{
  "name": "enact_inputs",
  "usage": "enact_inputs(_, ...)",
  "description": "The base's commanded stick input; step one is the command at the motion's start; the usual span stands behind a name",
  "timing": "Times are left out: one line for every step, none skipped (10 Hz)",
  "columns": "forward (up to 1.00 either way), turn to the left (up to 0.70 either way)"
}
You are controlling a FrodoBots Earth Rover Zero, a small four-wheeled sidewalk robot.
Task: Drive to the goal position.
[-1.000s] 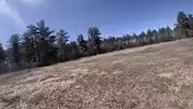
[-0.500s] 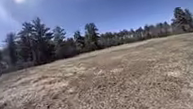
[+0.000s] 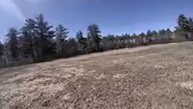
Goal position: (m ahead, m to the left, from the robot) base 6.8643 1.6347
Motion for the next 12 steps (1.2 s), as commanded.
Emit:
enact_inputs(0.70, 0.00)
enact_inputs(0.70, 0.00)
enact_inputs(0.70, 0.00)
enact_inputs(0.70, 0.00)
enact_inputs(0.70, 0.00)
enact_inputs(0.70, 0.00)
enact_inputs(0.70, 0.00)
enact_inputs(0.70, 0.00)
enact_inputs(0.70, 0.00)
enact_inputs(0.70, 0.00)
enact_inputs(0.70, 0.00)
enact_inputs(0.70, 0.00)
